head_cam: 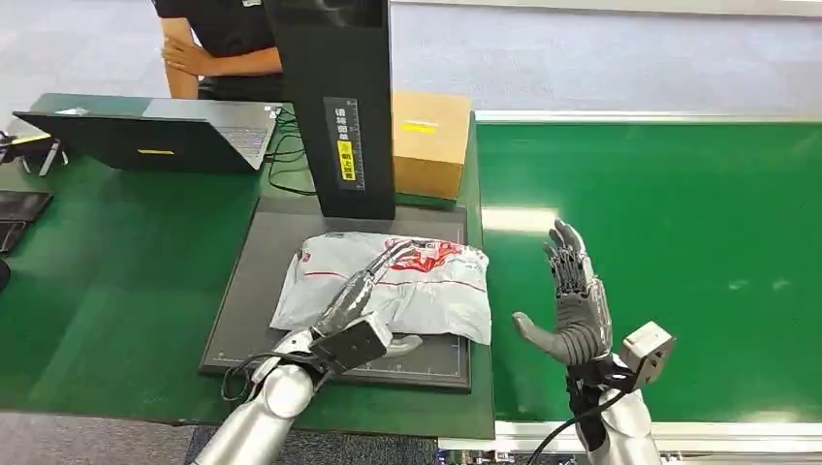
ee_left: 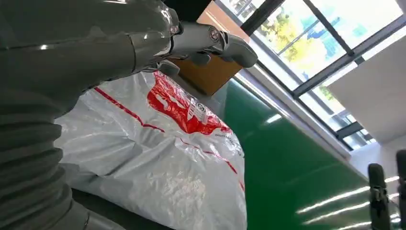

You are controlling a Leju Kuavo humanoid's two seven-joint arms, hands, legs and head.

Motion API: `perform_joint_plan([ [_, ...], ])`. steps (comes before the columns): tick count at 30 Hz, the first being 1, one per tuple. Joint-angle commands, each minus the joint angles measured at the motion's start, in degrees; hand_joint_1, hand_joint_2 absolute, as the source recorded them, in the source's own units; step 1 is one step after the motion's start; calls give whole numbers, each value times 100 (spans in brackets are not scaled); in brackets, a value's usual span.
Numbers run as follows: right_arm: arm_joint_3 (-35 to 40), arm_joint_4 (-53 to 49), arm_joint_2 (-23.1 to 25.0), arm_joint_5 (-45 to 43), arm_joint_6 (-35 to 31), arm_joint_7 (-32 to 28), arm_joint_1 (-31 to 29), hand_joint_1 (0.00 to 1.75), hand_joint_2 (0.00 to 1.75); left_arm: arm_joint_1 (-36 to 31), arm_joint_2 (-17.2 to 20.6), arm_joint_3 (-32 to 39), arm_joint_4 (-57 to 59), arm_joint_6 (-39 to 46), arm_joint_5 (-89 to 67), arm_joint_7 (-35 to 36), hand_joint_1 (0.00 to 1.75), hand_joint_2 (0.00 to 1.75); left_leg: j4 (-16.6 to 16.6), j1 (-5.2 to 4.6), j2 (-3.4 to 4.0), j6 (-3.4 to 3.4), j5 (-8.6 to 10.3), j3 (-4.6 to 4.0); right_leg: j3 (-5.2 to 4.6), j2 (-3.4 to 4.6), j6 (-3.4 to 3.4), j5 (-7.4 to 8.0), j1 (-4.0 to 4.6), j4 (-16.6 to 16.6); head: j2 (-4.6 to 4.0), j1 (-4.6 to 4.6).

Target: Moved the parcel from conveyor to table for the left to box.

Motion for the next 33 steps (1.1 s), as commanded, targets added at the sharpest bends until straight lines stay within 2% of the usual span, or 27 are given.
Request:
perform_joint_plan([
  [1, -213, 44, 111, 17, -52, 8, 102, 0, 175, -383, 84, 14, 932, 186, -204, 345, 0, 175, -7, 3, -6, -10, 4, 9, 10, -7, -7, 0, 3, -5, 0, 0],
  [11, -171, 314, 150, 5, -71, -4, -90, 0, 175, -404, 63, 305, 1135, 474, -370, 554, 0, 175, -8, 4, 4, -11, 3, 10, 9, 4, -8, 3, 4, -6, 0, -2],
  [14, -192, 326, 152, 7, -63, -5, -126, 0, 175, -446, 75, 282, 1204, 781, -727, 805, 0, 175, -15, 4, 4, -17, 9, 14, 13, 3, -13, 8, 5, -11, 0, 0],
  [20, -234, 276, 166, 14, -32, -1, -77, 0, 175, -435, 36, 387, 1179, 756, -806, 871, 0, 175, -10, 5, -2, -14, 5, 10, 11, -3, -11, 3, 5, -8, 0, 0],
  [22, -219, 327, 165, 22, -14, -7, -113, 0, 175, -411, 8, 455, 1231, 666, -718, 808, 14, 175, -6, 4, 2, -9, 1, 8, 8, 2, -7, 1, 4, -5, 0, -2],
  [24, -198, 303, 137, 14, -2, -7, -116, 0, 175, -371, 1, 455, 1170, 630, -726, 775, 16, 175, -5, 4, 2, -9, 2, 8, 8, 1, -7, 1, 4, -4, 0, 0],
  [25, -198, 303, 137, 14, -2, -7, -116, 0, 175, -371, 1, 455, 1170, 630, -726, 775, 24, 175, -8, 5, 3, -12, 2, 11, 11, 2, -9, 2, 5, -6, 0, -2],
  [28, -192, 225, 142, 19, -22, 9, -49, 0, 175, -350, 17, 422, 1124, 582, -778, 804, 35, 175, -9, 4, 2, -13, 4, 9, 9, 1, -10, 3, 4, -7, 0, 0],
  [30, -174, 199, 142, 18, -23, 15, -12, 0, 175, -327, 30, 425, 1113, 560, -804, 832, 51, 175, -8, 3, -1, -11, 4, 9, 9, -1, -9, 2, 3, -6, 0, 0],
  [31, -166, 201, 143, 14, -29, 22, -15, 0, 175, -319, 42, 413, 1123, 517, -854, 892, 40, 175, -4, 3, 0, -7, 2, 5, 6, 0, -5, 1, 3, -3, 0, -2],
  [33, -164, 221, 140, 13, -30, 26, -24, 0, 175, -312, 48, 404, 1147, 490, -873, 917, 33, 175, -5, 3, 2, -8, 2, 7, 7, 2, -6, 1, 3, -4, 0, 0],
])
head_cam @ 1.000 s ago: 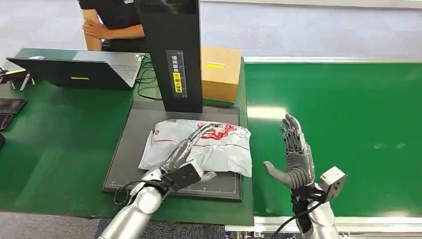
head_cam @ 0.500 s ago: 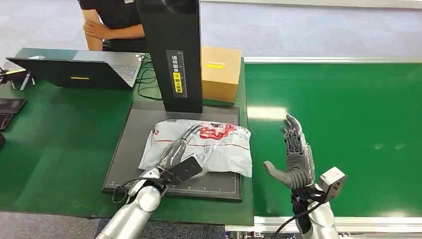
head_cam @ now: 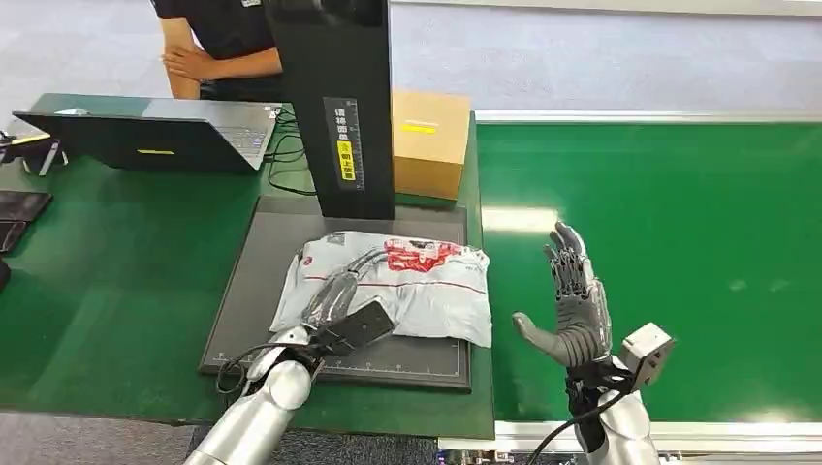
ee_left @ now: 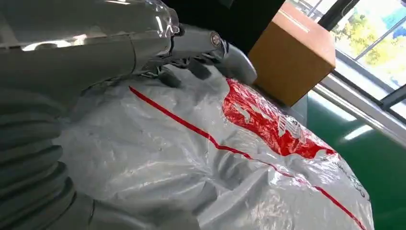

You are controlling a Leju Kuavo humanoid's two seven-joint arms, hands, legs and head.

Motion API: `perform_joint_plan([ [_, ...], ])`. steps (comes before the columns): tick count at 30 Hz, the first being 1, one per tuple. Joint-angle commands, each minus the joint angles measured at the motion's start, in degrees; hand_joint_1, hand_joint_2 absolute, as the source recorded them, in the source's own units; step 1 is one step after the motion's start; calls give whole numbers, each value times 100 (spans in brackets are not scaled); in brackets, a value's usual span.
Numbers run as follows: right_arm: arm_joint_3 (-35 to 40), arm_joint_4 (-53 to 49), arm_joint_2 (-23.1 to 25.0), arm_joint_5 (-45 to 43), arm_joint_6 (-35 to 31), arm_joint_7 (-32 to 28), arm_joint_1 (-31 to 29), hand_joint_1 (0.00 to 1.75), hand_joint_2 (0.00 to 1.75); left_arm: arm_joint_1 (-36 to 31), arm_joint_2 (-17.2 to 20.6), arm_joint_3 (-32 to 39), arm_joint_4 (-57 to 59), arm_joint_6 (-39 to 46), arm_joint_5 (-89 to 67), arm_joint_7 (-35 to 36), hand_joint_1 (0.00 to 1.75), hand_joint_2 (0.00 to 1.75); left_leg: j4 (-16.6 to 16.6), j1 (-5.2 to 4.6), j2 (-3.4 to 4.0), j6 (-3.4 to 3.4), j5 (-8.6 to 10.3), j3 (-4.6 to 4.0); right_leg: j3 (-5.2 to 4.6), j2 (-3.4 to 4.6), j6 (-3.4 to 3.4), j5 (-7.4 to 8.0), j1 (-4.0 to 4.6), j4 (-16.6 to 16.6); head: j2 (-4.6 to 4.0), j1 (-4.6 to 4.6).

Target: Moved the parcel from conveyor to table for the left to box.

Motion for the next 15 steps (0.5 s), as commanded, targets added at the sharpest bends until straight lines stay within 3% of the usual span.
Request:
perform_joint_plan([
  [1, -102, 178, 67, -9, -35, 31, -41, 0, 175, -94, 59, 50, 388, -204, -150, 181, 26, 175, -9, 3, 2, -12, 3, 11, 10, 2, -9, 2, 3, -7, 0, 2],
  [2, -96, 186, 61, -10, -35, 32, -45, 0, 175, -92, 56, 47, 409, -230, -153, 189, 26, 175, -6, 2, 2, -8, 1, 8, 7, 2, -6, 1, 2, -5, 0, 2],
  [3, -92, 191, 60, -12, -37, 34, -46, 0, 175, -87, 56, 39, 436, -232, -153, 188, 59, 175, -9, 4, 2, -11, 3, 11, 11, 1, -9, 2, 4, -8, 0, 0],
  [4, -90, 188, 60, -13, -39, 36, -43, 0, 175, -85, 52, 42, 447, -238, -153, 188, 131, 175, -6, 2, 2, -8, 1, 9, 9, 2, -6, 1, 2, -5, 0, 2],
  [5, -89, 185, 61, -15, -41, 38, -38, 0, 175, -81, 49, 41, 450, -241, -153, 188, 161, 175, -11, 2, 3, -12, 3, 14, 12, 2, -9, 2, 2, -9, 0, 0],
  [6, -89, 185, 61, -15, -41, 38, -38, 0, 175, -81, 49, 41, 450, -241, -153, 188, 175, 175, -7, 3, 3, -10, 1, 11, 10, 3, -7, 1, 3, -7, 0, 0],
  [15, -66, 160, 90, -27, -50, 56, -8, 0, 175, -3, 68, 28, 445, -290, -171, 198, 175, 175, -14, 2, 6, -13, 3, 17, 15, 5, -10, 3, 2, -11, 0, 0],
])
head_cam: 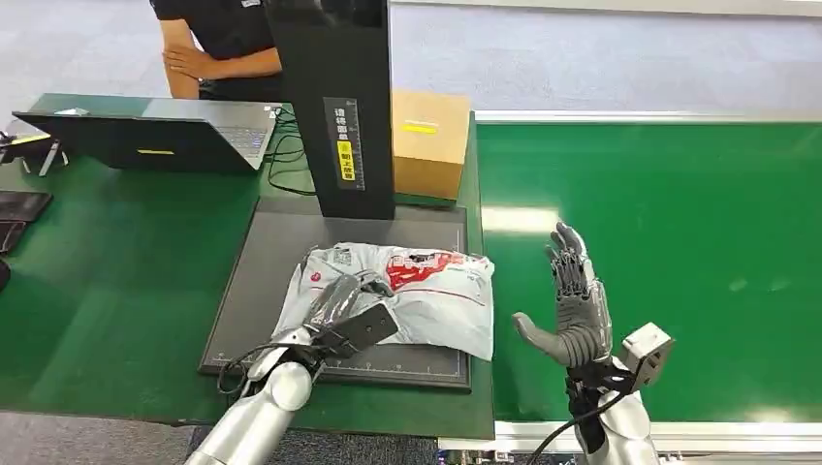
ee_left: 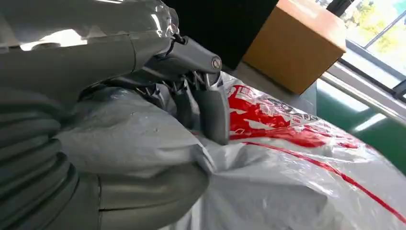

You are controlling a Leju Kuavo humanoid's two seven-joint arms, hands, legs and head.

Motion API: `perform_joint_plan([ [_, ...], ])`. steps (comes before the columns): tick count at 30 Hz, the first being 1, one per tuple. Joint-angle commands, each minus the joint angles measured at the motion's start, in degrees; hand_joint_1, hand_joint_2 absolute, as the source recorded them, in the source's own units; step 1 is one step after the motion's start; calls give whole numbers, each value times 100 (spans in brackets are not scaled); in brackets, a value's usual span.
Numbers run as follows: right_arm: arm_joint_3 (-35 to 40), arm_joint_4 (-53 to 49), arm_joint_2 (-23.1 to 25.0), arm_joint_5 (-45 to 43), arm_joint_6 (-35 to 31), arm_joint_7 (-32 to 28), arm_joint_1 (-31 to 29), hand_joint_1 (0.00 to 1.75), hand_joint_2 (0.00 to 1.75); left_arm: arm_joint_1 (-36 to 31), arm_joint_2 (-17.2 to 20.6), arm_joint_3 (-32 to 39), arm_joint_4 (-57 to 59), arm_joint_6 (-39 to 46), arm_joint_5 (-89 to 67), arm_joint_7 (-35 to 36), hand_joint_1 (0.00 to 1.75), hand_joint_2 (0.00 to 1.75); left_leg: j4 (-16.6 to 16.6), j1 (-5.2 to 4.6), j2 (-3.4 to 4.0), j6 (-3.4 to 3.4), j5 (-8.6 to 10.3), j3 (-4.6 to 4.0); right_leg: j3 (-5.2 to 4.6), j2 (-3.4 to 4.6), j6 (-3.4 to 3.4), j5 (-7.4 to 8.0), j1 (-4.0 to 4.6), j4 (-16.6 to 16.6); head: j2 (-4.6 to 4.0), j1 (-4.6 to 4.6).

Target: Moved the parcel from conveyor to table for the left to box.

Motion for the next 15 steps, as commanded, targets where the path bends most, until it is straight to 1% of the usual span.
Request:
perform_joint_plan([
  [1, -66, 160, 90, -20, -8, 36, -19, 0, 175, -10, 68, 28, 410, -63, -5, 32, 175, 175, -10, 2, 4, -10, 2, 13, 11, 4, -7, 2, 2, -8, 0, 0],
  [6, -108, 258, 99, -11, -8, 27, -72, 0, 175, -61, 39, 60, 451, 50, -14, 15, 175, 175, -13, 3, 5, -13, 3, 17, 14, 4, -10, 3, 3, -11, 0, 2],
  [9, -136, 191, 108, -13, -5, 29, -62, 0, 175, -62, 41, 184, 292, 389, -31, -9, 175, 175, -9, 3, 6, -11, 2, 14, 11, 6, -8, 3, 3, -8, 0, 0],
  [11, -174, 123, 133, -15, 2, 29, -27, 0, 175, 8, 1, 380, 100, 876, -65, 50, 175, 175, -8, 3, 5, -11, 2, 10, 9, 4, -9, 2, 4, -7, 0, 0],
  [12, -181, 107, 128, -16, 2, 29, -16, 0, 175, -27, 33, 391, 81, 858, -70, 49, 175, 175, -4, 3, 5, -8, 0, 6, 4, 5, -7, 1, 4, -3, 0, 2],
  [13, -211, 26, 154, -13, 12, 47, 26, 0, 175, 57, -24, 593, -118, 1217, -17, 73, 175, 175, -6, 3, 5, -11, 1, 10, 8, 4, -8, 1, 3, -4, 0, 0],
  [15, -230, -23, 173, -9, 18, 59, 55, 0, 175, 116, -71, 858, -328, 1646, 121, 50, 175, 175, -2, 4, 4, -11, 0, 5, 3, 4, -8, 0, 4, -1, 0, 0],
])
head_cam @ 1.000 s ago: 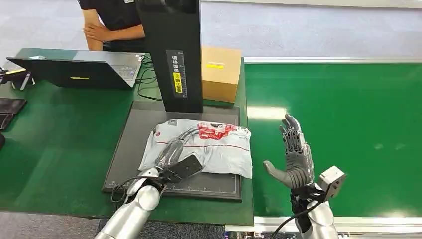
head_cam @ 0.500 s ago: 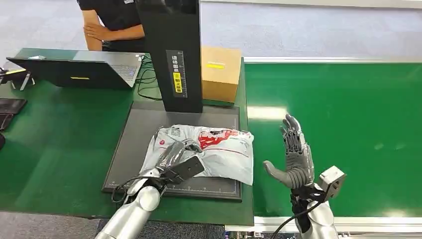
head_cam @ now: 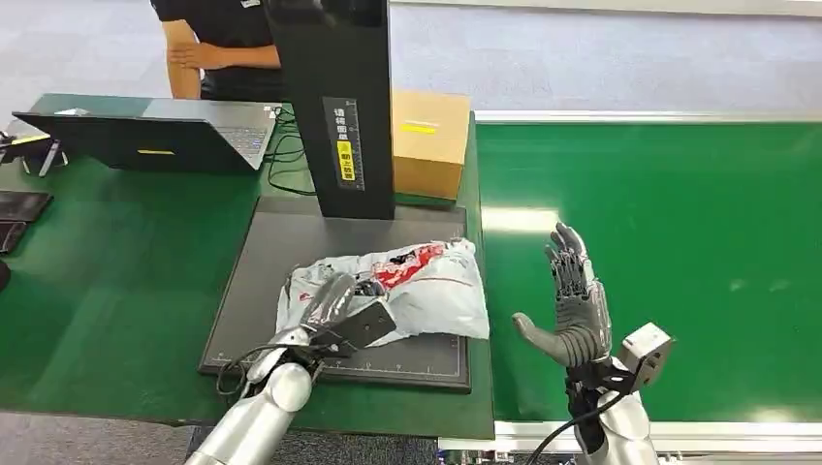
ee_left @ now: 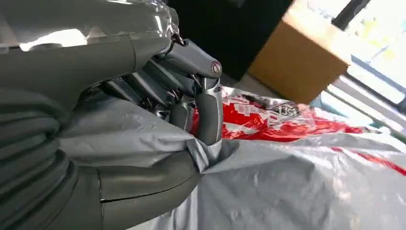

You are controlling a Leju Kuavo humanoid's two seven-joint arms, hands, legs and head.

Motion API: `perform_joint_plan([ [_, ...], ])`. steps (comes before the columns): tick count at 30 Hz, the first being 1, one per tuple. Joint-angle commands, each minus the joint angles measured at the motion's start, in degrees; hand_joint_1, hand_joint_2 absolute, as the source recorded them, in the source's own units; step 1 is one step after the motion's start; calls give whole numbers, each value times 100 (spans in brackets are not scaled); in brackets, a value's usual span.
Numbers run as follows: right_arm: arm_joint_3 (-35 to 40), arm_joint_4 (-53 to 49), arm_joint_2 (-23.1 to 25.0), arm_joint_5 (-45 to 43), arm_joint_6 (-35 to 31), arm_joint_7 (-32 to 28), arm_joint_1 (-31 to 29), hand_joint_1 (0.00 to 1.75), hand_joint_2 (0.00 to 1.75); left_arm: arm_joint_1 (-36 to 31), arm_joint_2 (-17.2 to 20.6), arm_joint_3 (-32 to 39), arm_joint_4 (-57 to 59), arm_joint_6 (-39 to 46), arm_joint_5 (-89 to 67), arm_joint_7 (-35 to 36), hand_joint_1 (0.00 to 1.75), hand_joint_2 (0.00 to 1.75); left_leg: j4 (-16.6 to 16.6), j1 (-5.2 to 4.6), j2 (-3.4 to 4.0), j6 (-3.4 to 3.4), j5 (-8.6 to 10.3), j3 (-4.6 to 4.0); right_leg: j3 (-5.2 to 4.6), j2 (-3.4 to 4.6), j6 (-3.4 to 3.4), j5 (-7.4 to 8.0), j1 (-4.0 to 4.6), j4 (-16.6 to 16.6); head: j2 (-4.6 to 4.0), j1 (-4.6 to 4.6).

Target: Moved the parcel from conveyor to table for the left to box.

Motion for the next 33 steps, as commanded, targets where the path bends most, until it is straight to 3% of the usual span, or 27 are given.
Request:
perform_joint_plan([
  [1, -234, -29, 158, 3, 20, 62, 57, 0, 175, 101, -55, 827, -407, 1074, 178, 44, 175, 175, -5, 4, 4, -13, 0, 6, 4, 3, -10, 0, 4, -2, 0, 0],
  [6, -182, 49, 181, 17, 15, 84, 2, 0, 175, 295, -183, 1385, -774, 2335, 750, -280, 175, 175, 0, 5, 6, -7, -1, 2, 1, 6, -6, 0, 5, -1, 0, -2],
  [11, -39, 142, 190, 19, -78, 97, -98, 0, 175, 388, -192, 1812, -1031, 3529, 1816, -1188, 175, 175, -4, 5, 13, -12, 0, 6, 3, 12, -10, 3, 5, -3, 0, 0],
  [17, 134, 249, 158, 7, -168, 91, -157, 0, 175, 504, -776, 3109, -1450, 3529, 1786, -2148, 175, 175, -1, 5, 16, -9, -2, 2, 0, 15, -6, 3, 5, -1, 0, -2],
  [22, 234, 336, 167, -8, -214, 99, -220, 0, 175, 488, -776, 3796, -1781, 3529, 1824, -2562, 175, 175, -2, 7, 29, -11, -3, 6, 1, 28, -9, 5, 6, -1, 0, 0],
  [28, 294, 354, 146, -28, -278, 95, -214, 0, 175, 446, -776, 3917, -1641, 3529, 1702, -2562, 175, 175, -2, 5, 9, -6, 1, 4, 4, 7, -5, 2, 5, -2, 0, -2],
  [31, 312, 329, 121, -49, -312, 94, -178, 0, 175, 445, -776, 3983, -1552, 3529, 1352, -2120, 150, 175, -5, 5, 6, -9, 3, 8, 8, 5, -7, 2, 4, -4, 0, -2],
  [32, 307, 331, 114, -49, -311, 93, -154, 0, 175, 545, -776, 3928, -1706, 3529, 1102, -1865, 82, 175, -4, 6, 7, -7, 1, 7, 7, 6, -6, 2, 5, -4, 0, -2],
  [33, 312, 333, 121, -49, -309, 93, -151, 0, 175, 572, -776, 3950, -1793, 3529, 970, -1769, 45, 175, -5, 6, 5, -8, 3, 6, 8, 4, -7, 2, 5, -5, 0, 0],
])
